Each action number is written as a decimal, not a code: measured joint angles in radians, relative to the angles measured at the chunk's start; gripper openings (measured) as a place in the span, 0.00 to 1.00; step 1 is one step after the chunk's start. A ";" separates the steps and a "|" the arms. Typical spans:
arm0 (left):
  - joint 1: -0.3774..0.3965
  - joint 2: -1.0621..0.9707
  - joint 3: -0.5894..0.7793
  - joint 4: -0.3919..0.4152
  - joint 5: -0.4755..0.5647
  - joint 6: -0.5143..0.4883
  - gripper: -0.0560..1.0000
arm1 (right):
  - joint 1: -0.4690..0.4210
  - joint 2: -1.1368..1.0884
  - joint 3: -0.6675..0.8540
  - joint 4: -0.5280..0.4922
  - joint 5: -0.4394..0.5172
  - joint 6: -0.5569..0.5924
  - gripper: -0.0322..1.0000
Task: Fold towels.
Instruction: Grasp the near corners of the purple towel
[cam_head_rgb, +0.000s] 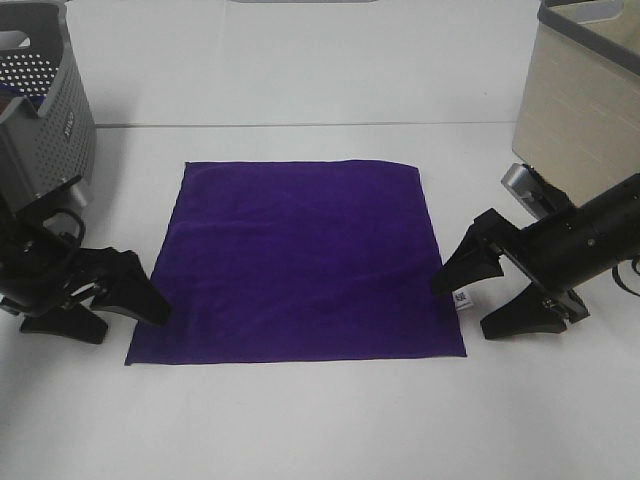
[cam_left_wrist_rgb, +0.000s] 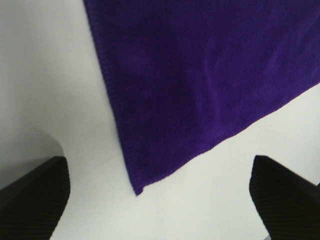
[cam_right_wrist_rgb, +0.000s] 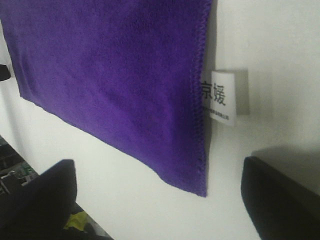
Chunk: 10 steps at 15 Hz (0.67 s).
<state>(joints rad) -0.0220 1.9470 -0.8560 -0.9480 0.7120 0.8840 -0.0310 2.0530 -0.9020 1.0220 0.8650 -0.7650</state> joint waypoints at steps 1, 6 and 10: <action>-0.034 0.022 -0.032 0.011 0.004 -0.018 0.90 | 0.010 0.016 -0.004 0.010 0.016 0.004 0.85; -0.193 0.136 -0.206 0.064 0.042 -0.190 0.82 | 0.218 0.094 -0.166 -0.159 0.068 0.247 0.71; -0.250 0.166 -0.227 0.066 0.025 -0.208 0.64 | 0.325 0.112 -0.289 -0.444 0.072 0.494 0.43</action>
<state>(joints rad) -0.2720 2.1130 -1.0830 -0.8820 0.7370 0.6760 0.2940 2.1650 -1.1910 0.5780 0.9370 -0.2710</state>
